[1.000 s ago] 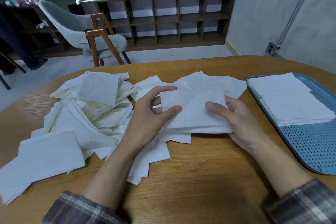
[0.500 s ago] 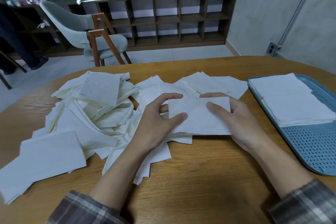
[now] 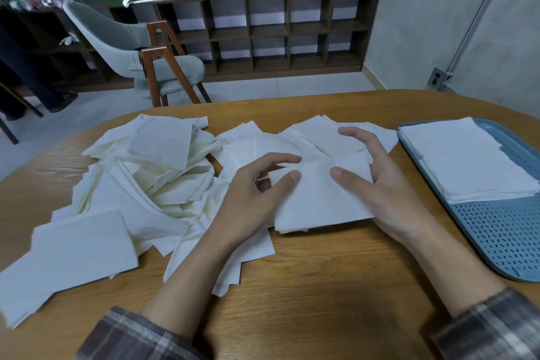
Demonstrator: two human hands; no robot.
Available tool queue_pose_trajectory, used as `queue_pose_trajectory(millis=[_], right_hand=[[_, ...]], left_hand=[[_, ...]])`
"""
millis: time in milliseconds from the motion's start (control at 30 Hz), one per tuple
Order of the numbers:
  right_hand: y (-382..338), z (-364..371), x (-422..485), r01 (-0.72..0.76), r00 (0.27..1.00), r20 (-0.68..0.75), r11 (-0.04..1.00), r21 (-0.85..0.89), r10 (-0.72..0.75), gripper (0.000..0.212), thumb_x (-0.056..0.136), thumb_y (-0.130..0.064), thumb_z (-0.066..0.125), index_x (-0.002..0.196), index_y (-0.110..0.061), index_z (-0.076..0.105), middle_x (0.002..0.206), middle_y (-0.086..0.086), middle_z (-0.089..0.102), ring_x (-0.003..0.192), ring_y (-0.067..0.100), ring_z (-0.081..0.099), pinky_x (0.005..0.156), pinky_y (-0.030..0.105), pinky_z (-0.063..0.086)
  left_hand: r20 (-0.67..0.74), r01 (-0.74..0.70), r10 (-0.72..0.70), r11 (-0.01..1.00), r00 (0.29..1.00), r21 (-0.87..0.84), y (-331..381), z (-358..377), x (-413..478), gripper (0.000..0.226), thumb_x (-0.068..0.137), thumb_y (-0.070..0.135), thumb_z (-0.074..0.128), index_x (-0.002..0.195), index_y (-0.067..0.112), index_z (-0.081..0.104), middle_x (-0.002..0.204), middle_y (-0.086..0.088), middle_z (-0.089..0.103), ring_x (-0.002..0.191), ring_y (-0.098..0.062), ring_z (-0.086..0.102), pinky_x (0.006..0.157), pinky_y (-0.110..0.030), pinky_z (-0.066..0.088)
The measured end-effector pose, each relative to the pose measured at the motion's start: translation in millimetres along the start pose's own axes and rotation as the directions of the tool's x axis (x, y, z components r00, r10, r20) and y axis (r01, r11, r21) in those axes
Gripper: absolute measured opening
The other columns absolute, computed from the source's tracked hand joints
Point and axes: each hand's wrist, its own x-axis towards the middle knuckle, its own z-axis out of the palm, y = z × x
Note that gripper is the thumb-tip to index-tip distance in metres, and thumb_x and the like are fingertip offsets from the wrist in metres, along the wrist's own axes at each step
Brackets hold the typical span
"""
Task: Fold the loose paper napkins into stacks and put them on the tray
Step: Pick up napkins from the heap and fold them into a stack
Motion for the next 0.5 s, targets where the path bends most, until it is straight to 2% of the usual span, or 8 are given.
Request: queue_pose_trajectory(millis=[67,133,167,233,300,367,400,500], right_hand=[[0.8,-1.6,1.0,-0.037,0.999,-0.001,0.999,-0.02,0.037,0.058,0.093,-0.023,0.076,0.136,-0.052,0.051,0.114,0.006,0.075,0.097,0.022,0.076,0.073,0.036,0.061],[0.7,-4.5,1.2,-0.041,0.999,0.032,0.998,-0.042,0.042,0.054,0.089,-0.026,0.079,0.133,-0.047,0.055,0.114,-0.001,0.075,0.102,0.02,0.074,0.08,0.037,0.06],[1.0,-6.0,1.2,-0.025,0.997,0.067,0.998,-0.053,0.029,0.048,0.088,-0.025,0.079,0.13,-0.04,0.062,0.115,-0.006,0.074,0.107,0.017,0.072,0.085,0.034,0.058],[1.8,-6.5,2.0,0.029,0.993,0.118,0.983,-0.182,-0.008,0.028,0.092,-0.016,0.077,0.117,-0.028,0.075,0.119,-0.014,0.074,0.118,0.006,0.066,0.096,0.027,0.05],[5.7,-6.0,2.7,0.049,0.995,0.099,0.947,-0.317,-0.018,0.025,0.095,-0.006,0.073,0.106,-0.027,0.081,0.117,-0.02,0.076,0.12,-0.003,0.063,0.097,0.015,0.044],[10.4,-8.5,5.1,0.029,0.999,-0.023,0.921,-0.388,-0.041,0.031,0.096,-0.002,0.07,0.101,-0.03,0.082,0.112,-0.025,0.076,0.118,-0.009,0.062,0.096,0.006,0.041],[12.1,-10.5,6.7,0.026,0.993,-0.097,0.913,-0.407,-0.071,0.033,0.095,-0.002,0.069,0.101,-0.032,0.082,0.111,-0.027,0.076,0.118,-0.01,0.061,0.096,0.004,0.039],[16.5,-18.6,10.1,0.026,0.948,-0.284,0.926,-0.378,-0.142,0.035,0.094,0.0,0.067,0.101,-0.031,0.082,0.11,-0.028,0.075,0.113,-0.013,0.061,0.091,0.001,0.04]], left_hand=[[-0.022,-0.012,0.012,1.0,1.0,0.026,-4.6,1.1,0.4,0.016,0.099,0.02,0.073,0.109,0.031,0.077,0.087,0.032,0.067,0.073,0.0,0.052,0.073,-0.015,0.042],[-0.062,-0.009,0.012,0.998,0.998,0.059,-8.0,1.9,1.5,0.015,0.097,0.017,0.075,0.108,0.028,0.077,0.067,0.032,0.058,0.065,-0.003,0.044,0.067,-0.015,0.038],[-0.083,-0.009,0.014,0.998,0.996,0.059,-8.9,1.9,2.3,0.015,0.096,0.017,0.076,0.108,0.027,0.077,0.066,0.031,0.058,0.063,-0.001,0.046,0.066,-0.014,0.037],[-0.115,-0.015,0.021,0.999,0.993,0.052,-9.5,1.8,3.3,0.017,0.095,0.015,0.077,0.108,0.027,0.077,0.082,0.03,0.066,0.064,0.006,0.053,0.065,-0.012,0.039],[-0.132,-0.052,0.071,0.989,0.989,0.137,-12.3,2.6,3.6,0.019,0.095,0.016,0.076,0.109,0.028,0.076,0.098,0.023,0.07,0.083,0.01,0.061,0.072,-0.012,0.044],[-0.137,-0.149,0.207,0.926,0.969,0.347,-22.6,2.1,6.0,0.023,0.095,0.016,0.075,0.116,0.027,0.073,0.115,0.019,0.069,0.111,0.004,0.063,0.089,-0.015,0.048],[-0.109,-0.185,0.26,0.872,0.96,0.452,-28.8,1.3,8.0,0.028,0.095,0.017,0.075,0.121,0.026,0.071,0.125,0.016,0.066,0.12,0.001,0.059,0.097,-0.015,0.045],[-0.017,-0.155,0.208,0.777,0.978,0.611,-43.2,-1.0,12.8,0.043,0.092,0.023,0.077,0.134,0.027,0.065,0.145,0.008,0.056,0.136,-0.01,0.051,0.107,-0.017,0.034]])
